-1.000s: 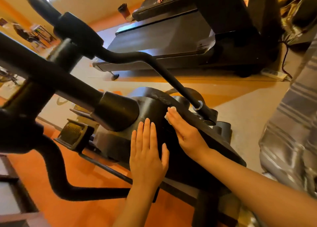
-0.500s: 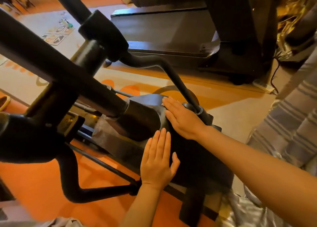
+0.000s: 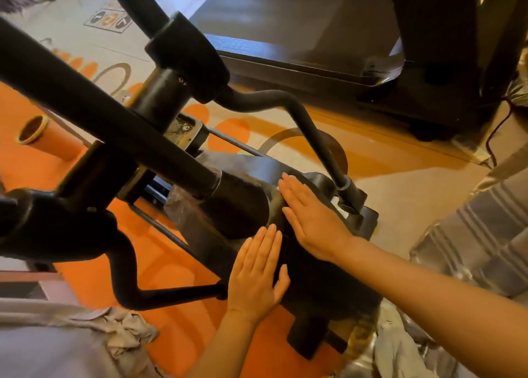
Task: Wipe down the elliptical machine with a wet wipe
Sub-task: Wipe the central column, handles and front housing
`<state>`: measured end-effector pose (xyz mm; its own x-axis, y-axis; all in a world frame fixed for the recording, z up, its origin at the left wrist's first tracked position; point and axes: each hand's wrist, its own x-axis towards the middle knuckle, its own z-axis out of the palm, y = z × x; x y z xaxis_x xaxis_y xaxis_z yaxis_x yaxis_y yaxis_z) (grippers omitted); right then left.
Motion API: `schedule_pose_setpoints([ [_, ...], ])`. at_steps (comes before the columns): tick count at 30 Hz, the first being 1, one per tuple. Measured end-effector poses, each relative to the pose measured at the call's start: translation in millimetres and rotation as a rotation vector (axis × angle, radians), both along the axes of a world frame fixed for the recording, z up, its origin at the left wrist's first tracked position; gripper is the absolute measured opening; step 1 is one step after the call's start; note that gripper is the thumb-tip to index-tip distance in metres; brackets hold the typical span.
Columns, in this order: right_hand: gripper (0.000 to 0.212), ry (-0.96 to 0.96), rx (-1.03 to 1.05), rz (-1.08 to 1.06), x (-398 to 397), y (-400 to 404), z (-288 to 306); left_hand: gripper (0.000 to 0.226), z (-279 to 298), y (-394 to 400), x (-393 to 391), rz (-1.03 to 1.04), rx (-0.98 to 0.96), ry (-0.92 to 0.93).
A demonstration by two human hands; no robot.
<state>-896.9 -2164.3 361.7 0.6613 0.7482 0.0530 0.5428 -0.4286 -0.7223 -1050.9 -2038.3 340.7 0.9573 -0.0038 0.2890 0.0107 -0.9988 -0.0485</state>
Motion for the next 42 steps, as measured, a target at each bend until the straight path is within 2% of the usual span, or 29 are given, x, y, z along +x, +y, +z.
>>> schedule_pose_setpoints([
  [2,0.054,0.148,-0.008,-0.017,19.0,11.6,6.4,0.064,2.5,-2.6,-0.1,0.019,-0.007,0.008],
  [6,0.056,0.228,0.031,-0.033,22.3,13.9,4.4,0.06,6.9,-12.4,-0.1,0.066,-0.019,0.033],
  [11,0.058,0.207,0.059,0.005,-13.7,-21.6,-4.8,0.047,22.9,-27.0,21.8,0.108,0.02,0.019],
  [14,0.054,0.216,0.051,0.05,-20.9,-35.8,-14.0,0.047,26.7,-26.3,41.1,0.097,-0.011,0.019],
  [19,0.052,0.334,0.103,-0.013,10.4,-10.0,-11.5,0.053,18.8,-24.2,49.2,0.095,0.052,0.019],
  [24,0.06,0.329,0.138,-0.081,25.0,13.2,-11.5,0.053,14.3,-23.9,49.7,0.089,0.053,0.001],
  [33,0.052,0.331,0.24,-0.078,-58.7,-36.5,-27.8,0.049,11.5,-22.3,47.4,0.094,0.077,0.017],
  [42,0.052,0.488,0.189,-0.27,9.1,-9.5,-38.1,0.052,11.9,-23.2,48.8,0.085,0.08,0.0],
])
